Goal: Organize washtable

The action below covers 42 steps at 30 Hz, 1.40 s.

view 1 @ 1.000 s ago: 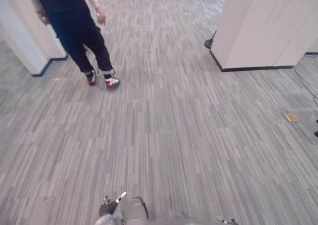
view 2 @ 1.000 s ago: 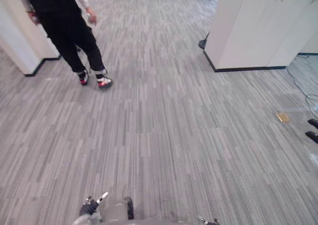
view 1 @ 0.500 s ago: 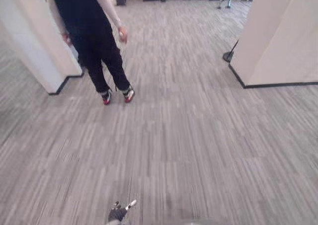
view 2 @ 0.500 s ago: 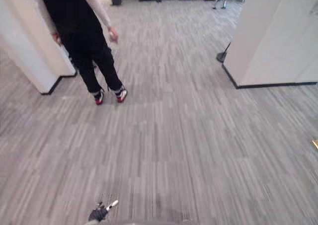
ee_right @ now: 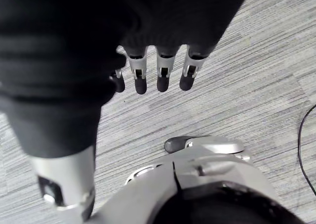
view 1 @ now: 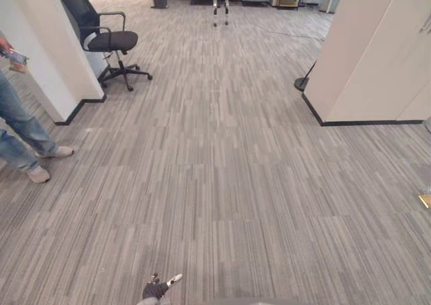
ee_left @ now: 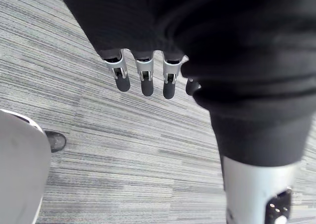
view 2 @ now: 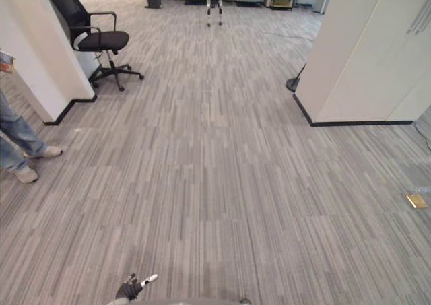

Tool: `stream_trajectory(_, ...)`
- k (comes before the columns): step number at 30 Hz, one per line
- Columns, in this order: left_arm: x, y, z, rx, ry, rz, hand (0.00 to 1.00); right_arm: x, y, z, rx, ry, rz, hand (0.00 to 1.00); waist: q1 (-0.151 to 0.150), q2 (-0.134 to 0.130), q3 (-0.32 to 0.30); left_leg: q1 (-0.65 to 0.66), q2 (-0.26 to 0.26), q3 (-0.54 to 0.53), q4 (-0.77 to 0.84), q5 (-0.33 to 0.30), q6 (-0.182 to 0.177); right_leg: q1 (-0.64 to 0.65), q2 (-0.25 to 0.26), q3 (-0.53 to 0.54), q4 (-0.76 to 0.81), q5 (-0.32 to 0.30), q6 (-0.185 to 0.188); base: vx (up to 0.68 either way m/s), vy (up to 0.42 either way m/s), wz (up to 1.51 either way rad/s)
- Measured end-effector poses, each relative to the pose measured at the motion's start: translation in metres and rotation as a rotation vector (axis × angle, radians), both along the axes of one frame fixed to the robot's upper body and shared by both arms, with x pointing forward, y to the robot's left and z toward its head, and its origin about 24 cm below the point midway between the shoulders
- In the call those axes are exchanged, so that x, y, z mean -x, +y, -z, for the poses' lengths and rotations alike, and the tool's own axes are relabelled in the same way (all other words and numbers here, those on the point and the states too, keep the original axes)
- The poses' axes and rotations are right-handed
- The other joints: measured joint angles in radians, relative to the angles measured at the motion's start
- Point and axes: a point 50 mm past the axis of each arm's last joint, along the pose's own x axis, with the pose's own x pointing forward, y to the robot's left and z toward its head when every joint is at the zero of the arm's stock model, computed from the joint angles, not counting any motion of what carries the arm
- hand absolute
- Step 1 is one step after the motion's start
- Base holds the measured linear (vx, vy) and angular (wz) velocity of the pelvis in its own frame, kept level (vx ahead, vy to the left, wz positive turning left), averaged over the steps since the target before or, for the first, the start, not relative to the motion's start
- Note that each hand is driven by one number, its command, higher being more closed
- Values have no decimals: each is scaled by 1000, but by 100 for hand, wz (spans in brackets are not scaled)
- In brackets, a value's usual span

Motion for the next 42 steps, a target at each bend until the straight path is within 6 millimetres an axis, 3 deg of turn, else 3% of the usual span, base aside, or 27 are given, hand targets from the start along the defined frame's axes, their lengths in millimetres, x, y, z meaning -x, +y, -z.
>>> stream_trajectory(12,-4,-6,0,-2,-9,33,0,-10,-4,-2,39,-17,-48,0,0,16,6,3,5,8,-14,2,-5,-1,7,-2,-24,2,-1,51,-29,-1)
stream_trajectory(24,-5,-3,-1,-19,-9,12,0,-19,-4,-2,41,-31,-88,0,-1,11,21,4,14,27,-1,-1,-11,3,11,5,-16,11,-2,-60,-25,-3)
stream_trajectory(26,-10,2,-2,-23,-23,-25,0,-23,-7,-3,45,-43,-83,0,-3,21,62,-33,53,27,113,-59,-69,-9,25,1,57,-44,-28,-72,-65,7)
stream_trajectory(27,-9,4,-2,-24,-26,-51,0,-24,-8,-4,48,-49,-80,0,-2,27,68,-68,86,25,190,-98,-81,-24,44,-4,99,-72,-48,-64,-92,18)
stream_trajectory(28,-9,15,-4,-41,-30,-90,0,-24,-4,-3,39,-52,-71,0,-1,11,80,-147,127,24,399,-112,-102,-35,53,-9,146,-114,-47,-56,-88,21)
stream_trajectory(29,-8,21,-5,-52,-36,-110,0,-23,-4,-3,36,-52,-65,0,0,10,86,-190,147,27,494,-102,-117,-33,60,-19,156,-124,-56,-77,-123,21)
stream_trajectory(30,-7,22,-5,-49,-38,-140,0,-22,-4,-3,35,-50,-53,0,6,13,91,-252,184,27,636,-56,-155,-18,74,-19,162,-135,-65,-48,-107,8)
stream_trajectory(32,2,30,-5,-62,-21,-179,0,-26,-1,-3,27,-63,-45,0,23,-5,110,-331,197,35,772,26,-149,11,63,0,152,-147,-77,12,-125,-6)
stream_trajectory(34,10,25,-2,-49,5,-185,0,-31,-5,-4,37,-77,-46,0,30,0,113,-354,182,56,680,-15,-83,11,49,22,134,-148,-78,41,-54,-20)
stream_trajectory(35,13,23,-1,-44,14,-187,0,-34,-7,-5,42,-85,-49,0,29,8,117,-362,173,61,626,-16,-81,6,47,31,126,-148,-78,72,27,-39)
stream_trajectory(37,30,14,3,-18,68,-206,0,-47,-13,-8,62,-119,-64,0,31,34,131,-372,134,43,336,-4,-86,-13,36,64,103,-148,-77,141,106,-46)
stream_trajectory(39,37,12,5,-11,94,-210,0,-47,-14,-9,67,-124,-64,0,32,42,136,-385,132,6,167,24,-125,-17,31,71,107,-160,-59,245,203,-19)
stream_trajectory(41,40,13,5,-12,104,-211,0,-47,-14,-9,67,-122,-76,0,45,36,136,-397,128,7,202,84,-113,-20,12,85,154,-210,-33,266,221,-10)
stream_trajectory(42,39,14,5,-14,101,-210,0,-47,-13,-9,65,-121,-84,0,53,31,134,-405,124,12,239,85,-107,-26,1,93,177,-231,-26,289,226,-23)
